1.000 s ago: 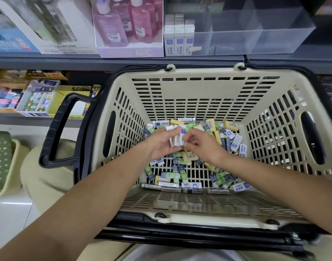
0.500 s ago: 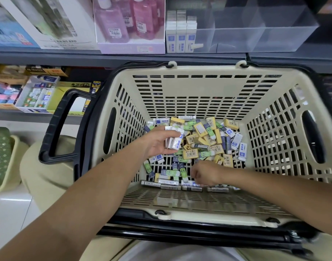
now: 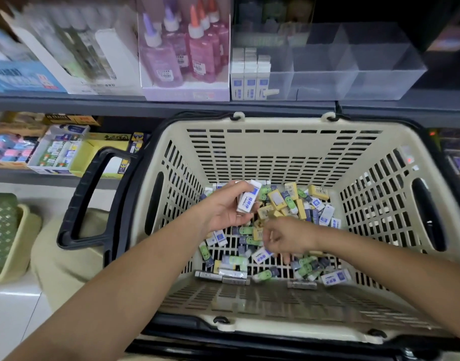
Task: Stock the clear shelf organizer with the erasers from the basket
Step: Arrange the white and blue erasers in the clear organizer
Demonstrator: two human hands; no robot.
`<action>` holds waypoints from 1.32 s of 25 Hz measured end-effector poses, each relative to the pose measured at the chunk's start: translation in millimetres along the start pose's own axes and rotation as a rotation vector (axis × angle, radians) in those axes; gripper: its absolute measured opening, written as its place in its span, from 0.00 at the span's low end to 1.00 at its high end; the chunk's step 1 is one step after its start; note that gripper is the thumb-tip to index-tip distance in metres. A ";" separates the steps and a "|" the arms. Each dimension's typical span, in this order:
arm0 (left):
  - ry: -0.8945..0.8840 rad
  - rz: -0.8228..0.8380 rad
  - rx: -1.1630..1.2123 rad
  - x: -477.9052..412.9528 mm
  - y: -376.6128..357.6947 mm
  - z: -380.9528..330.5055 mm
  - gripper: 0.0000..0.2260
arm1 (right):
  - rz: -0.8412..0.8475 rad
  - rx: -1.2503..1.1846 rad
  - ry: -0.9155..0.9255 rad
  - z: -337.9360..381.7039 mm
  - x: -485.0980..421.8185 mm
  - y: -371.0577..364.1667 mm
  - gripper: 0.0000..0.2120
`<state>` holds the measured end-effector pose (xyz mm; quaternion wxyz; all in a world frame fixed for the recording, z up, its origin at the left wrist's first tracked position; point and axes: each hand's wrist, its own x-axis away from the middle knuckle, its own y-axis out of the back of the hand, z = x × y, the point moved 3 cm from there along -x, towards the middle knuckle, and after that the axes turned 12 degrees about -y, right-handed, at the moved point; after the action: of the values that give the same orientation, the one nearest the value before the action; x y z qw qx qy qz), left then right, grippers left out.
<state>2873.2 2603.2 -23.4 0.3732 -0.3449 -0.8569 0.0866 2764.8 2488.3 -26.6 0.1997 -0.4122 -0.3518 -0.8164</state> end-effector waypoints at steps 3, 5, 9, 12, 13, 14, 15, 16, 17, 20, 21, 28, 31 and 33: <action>-0.063 0.038 -0.001 0.4 -9.2 -25.8 0.06 | -0.113 -0.260 0.070 8.2 19.1 48.4 0.07; -0.105 0.021 0.018 2.1 -12.6 -43.9 0.04 | -0.174 -0.382 0.113 10.8 31.4 76.6 0.09; -0.230 0.025 0.027 6.0 -22.9 -80.5 0.08 | -0.260 -0.550 0.165 11.9 48.6 112.3 0.08; -0.361 0.058 -0.016 7.7 -32.2 -115.7 0.12 | -0.364 -0.594 0.221 22.1 59.3 139.8 0.08; -0.405 0.070 -0.048 7.4 -35.0 -126.6 0.12 | -0.415 -0.624 0.244 26.4 62.3 150.5 0.08; -0.451 0.076 -0.085 6.9 -36.7 -137.1 0.13 | -0.462 -0.657 0.267 31.8 65.1 161.3 0.08; -0.500 0.078 -0.111 5.8 -37.9 -148.0 0.13 | -0.511 -0.678 0.296 38.5 68.4 173.9 0.09; -0.547 0.073 -0.119 4.1 -38.0 -158.0 0.15 | -0.558 -0.690 0.328 45.3 71.9 186.7 0.08; -0.590 0.060 -0.114 1.2 -36.7 -168.5 0.16 | -0.609 -0.698 0.364 52.1 74.4 201.5 0.06; -0.653 -0.016 -0.023 -10.3 -28.6 -189.5 0.12 | -0.825 -0.694 0.405 68.0 74.3 246.6 0.06; -0.657 -0.043 0.015 -14.7 -24.9 -192.2 0.11 | -0.915 -0.660 0.378 72.6 71.1 260.1 0.06; -0.667 -0.081 0.081 -33.3 -12.5 -193.8 0.19 | -0.973 0.093 -0.010 110.0 23.7 306.6 0.11; -0.663 -0.075 0.082 -36.5 -8.6 -193.7 0.19 | -0.838 0.208 -0.052 116.4 6.5 301.4 0.14; -0.660 -0.066 0.080 -37.7 -6.9 -193.5 0.21 | -0.776 0.222 -0.091 117.9 0.3 298.1 0.17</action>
<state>3023.2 2552.2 94.3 0.0913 -0.2554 -0.9382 0.2152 3011.1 2374.9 144.4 -0.0958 -0.2604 -0.5756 -0.7692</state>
